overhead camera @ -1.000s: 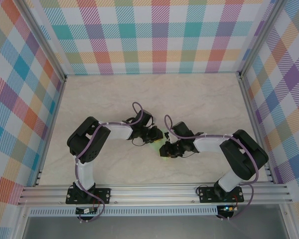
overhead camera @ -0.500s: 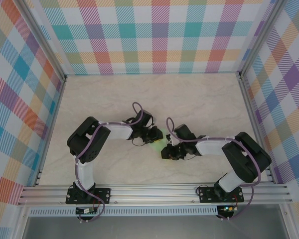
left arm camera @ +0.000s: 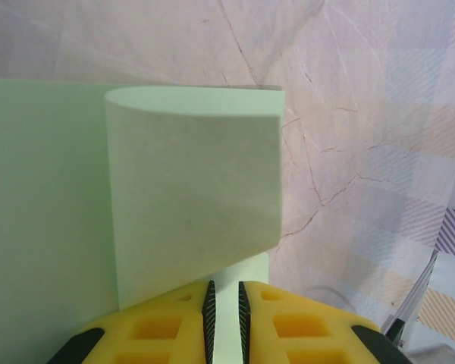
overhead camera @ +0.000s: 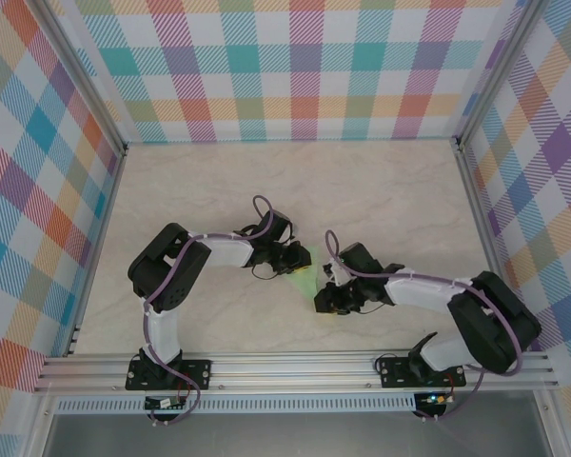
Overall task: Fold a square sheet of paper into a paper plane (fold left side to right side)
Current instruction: Fourth fold the wing at the center of the table.
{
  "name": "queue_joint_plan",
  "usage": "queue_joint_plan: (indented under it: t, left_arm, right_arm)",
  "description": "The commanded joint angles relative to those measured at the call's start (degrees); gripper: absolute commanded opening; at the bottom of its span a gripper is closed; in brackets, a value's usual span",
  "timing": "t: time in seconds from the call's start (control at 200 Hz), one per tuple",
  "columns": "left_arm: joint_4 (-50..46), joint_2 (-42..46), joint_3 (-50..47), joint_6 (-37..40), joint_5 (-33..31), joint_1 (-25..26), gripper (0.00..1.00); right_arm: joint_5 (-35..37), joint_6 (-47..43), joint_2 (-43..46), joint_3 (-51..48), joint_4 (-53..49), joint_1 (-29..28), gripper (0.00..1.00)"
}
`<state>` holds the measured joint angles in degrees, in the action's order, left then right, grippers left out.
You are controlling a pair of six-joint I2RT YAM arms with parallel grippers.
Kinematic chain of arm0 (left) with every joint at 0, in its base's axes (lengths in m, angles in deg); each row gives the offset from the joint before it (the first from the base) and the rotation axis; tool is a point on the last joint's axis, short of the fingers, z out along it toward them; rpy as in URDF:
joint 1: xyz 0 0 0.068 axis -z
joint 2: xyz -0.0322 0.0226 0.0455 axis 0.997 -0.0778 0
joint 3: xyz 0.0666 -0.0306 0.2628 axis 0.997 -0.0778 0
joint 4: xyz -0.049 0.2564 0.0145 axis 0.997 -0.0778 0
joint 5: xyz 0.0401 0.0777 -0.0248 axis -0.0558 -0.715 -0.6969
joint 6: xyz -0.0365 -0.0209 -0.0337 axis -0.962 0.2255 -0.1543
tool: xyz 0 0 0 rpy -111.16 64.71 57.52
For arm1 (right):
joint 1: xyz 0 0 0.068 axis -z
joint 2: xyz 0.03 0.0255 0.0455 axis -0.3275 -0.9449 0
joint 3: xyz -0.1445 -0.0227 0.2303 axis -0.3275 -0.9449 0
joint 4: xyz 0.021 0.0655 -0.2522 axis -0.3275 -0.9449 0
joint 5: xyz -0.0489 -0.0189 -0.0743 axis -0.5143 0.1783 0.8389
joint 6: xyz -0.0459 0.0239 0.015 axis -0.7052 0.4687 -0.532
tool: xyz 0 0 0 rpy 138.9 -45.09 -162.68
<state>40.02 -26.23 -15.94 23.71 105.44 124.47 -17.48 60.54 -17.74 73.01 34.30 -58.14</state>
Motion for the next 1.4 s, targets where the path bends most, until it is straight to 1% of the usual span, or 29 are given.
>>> queue_joint_plan:
  t: [0.0, 0.09, 0.15, 0.25, 0.375, 0.53, 0.695, 0.875, 1.105, 1.395]
  left_arm:
    - [-6.36, -0.65, -1.56, 0.63, -2.72, 0.52, 0.19]
    - [-6.30, -0.68, -1.51, 0.61, -2.74, 0.48, 0.19]
    - [-6.25, -0.69, -1.53, 0.57, -2.63, 0.52, 0.19]
    - [-5.96, -0.71, -1.70, 0.45, -2.60, 0.61, 0.19]
    - [-5.97, -0.54, -1.63, 0.41, -2.41, 0.61, 0.19]
    - [-6.20, -0.35, -1.06, 0.84, -2.54, 0.53, 0.19]
    - [-7.72, -0.61, 0.81, 2.46, -2.68, -0.40, 0.19]
    - [-8.38, -1.44, 2.89, 5.64, -2.23, -4.34, 0.19]
    - [-9.02, -5.60, 7.52, 9.29, 0.00, -9.58, 0.19]
    - [-11.16, -9.99, 14.11, 11.36, 2.24, -15.76, 0.19]
  right_arm:
    - [0.67, -0.91, 3.55, 3.46, -3.46, -0.35, 0.22]
    - [1.15, -0.43, 3.30, 5.33, -1.81, -0.26, 0.21]
    - [2.41, 0.00, 2.00, 6.51, -1.04, -0.26, 0.19]
    - [5.06, 1.83, -1.02, 7.12, 1.84, -0.26, 0.15]
    - [6.04, 3.60, -5.72, 7.03, 4.28, -0.33, 0.13]
    - [7.84, 3.89, -10.28, 6.42, 2.06, -0.32, 0.13]
    - [9.78, 3.80, -12.17, 5.79, -2.42, -0.35, 0.13]
    - [10.43, 3.42, -12.90, 4.07, -5.02, -0.33, 0.12]
    - [9.39, 1.71, -14.81, 3.78, -7.28, -0.31, 0.05]
    - [9.85, 1.18, -15.30, 3.24, -7.69, -0.32, 0.04]
